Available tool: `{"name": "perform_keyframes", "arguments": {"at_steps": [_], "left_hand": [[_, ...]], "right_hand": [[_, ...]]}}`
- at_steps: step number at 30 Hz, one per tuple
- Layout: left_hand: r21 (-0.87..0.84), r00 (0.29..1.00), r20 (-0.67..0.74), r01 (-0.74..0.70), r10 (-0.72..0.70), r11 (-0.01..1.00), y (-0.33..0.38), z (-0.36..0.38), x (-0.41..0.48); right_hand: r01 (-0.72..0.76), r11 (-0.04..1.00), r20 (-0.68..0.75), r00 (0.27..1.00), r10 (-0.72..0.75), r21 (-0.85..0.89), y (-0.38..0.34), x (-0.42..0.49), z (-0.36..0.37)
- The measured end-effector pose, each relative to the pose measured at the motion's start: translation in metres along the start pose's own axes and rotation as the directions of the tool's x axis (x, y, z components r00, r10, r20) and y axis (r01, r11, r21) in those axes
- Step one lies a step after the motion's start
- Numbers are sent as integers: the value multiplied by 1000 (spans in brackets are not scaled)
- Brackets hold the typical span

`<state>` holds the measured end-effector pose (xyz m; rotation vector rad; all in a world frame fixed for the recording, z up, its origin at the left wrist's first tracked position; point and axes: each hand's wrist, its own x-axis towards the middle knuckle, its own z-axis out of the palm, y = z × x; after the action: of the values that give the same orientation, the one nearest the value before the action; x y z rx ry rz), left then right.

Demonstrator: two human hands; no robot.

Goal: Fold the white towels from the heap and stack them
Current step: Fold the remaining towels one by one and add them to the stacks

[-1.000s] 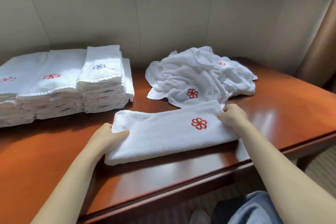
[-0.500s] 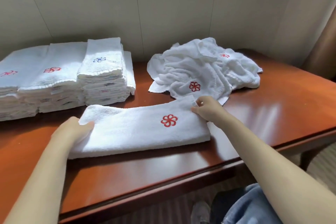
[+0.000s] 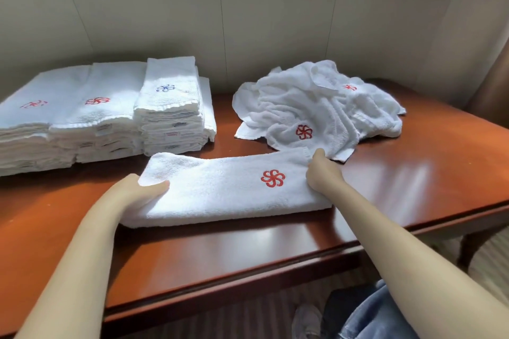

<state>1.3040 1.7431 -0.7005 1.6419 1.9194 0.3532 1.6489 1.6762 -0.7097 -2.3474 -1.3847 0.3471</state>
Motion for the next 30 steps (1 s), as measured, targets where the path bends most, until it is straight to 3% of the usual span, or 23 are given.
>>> {"name": "perform_keyframes", "arguments": {"at_steps": [3,5,7,9,11,13,14,17,19,21,23,25,26,28,30], "left_hand": [[-228,960,276,13,52,974,-3,-15,-15],[-249,931,358,20,73,968,-7,-20,-25],[-248,926,370,17,78,969,-14,-26,-29],[-302,952,295,11,83,953,-21,-33,-27],[-444,1000,-29,-14,1,896,-27,-34,-20],[-502,888,-412,-36,-202,864,-28,-29,-17],[-521,846,-472,-41,-247,853,-26,-23,-18],[-641,905,-342,-28,-252,767,-25,2,-16],[-674,906,-321,-12,-278,739,-26,11,-16],[-761,911,-285,-24,-300,649,-27,13,-15],[-854,934,-198,-14,-298,521,-27,12,-14],[-886,942,-157,-1,-297,464,-26,10,-14],[-887,938,-162,-1,-308,462,-26,9,-12],[-881,931,-169,5,-325,473,-26,5,-13],[-866,951,-136,22,-279,499,-24,2,-17]], "right_hand": [[-62,998,2,998,62,-21,-3,2,1],[-107,988,-16,994,106,-109,-7,-2,3],[-77,966,-87,995,58,-245,-13,-7,3],[112,939,-160,972,-172,-325,-20,-9,7],[377,896,-147,897,-416,-234,-28,-7,14],[488,862,-58,865,-499,-134,-36,-5,24],[484,864,-8,872,-490,-139,-38,-3,30],[400,905,58,916,-396,-145,-38,2,37],[364,921,-19,929,-370,-138,-38,2,36],[356,921,-36,930,-366,-159,-42,0,31],[378,908,41,925,-377,-182,-46,-4,25],[397,912,199,907,-372,-104,-47,-9,17],[374,927,336,870,-362,30,-47,-13,11],[230,939,643,686,-342,254,-45,-22,0],[191,947,807,496,-320,258,-43,-31,-6]]}}
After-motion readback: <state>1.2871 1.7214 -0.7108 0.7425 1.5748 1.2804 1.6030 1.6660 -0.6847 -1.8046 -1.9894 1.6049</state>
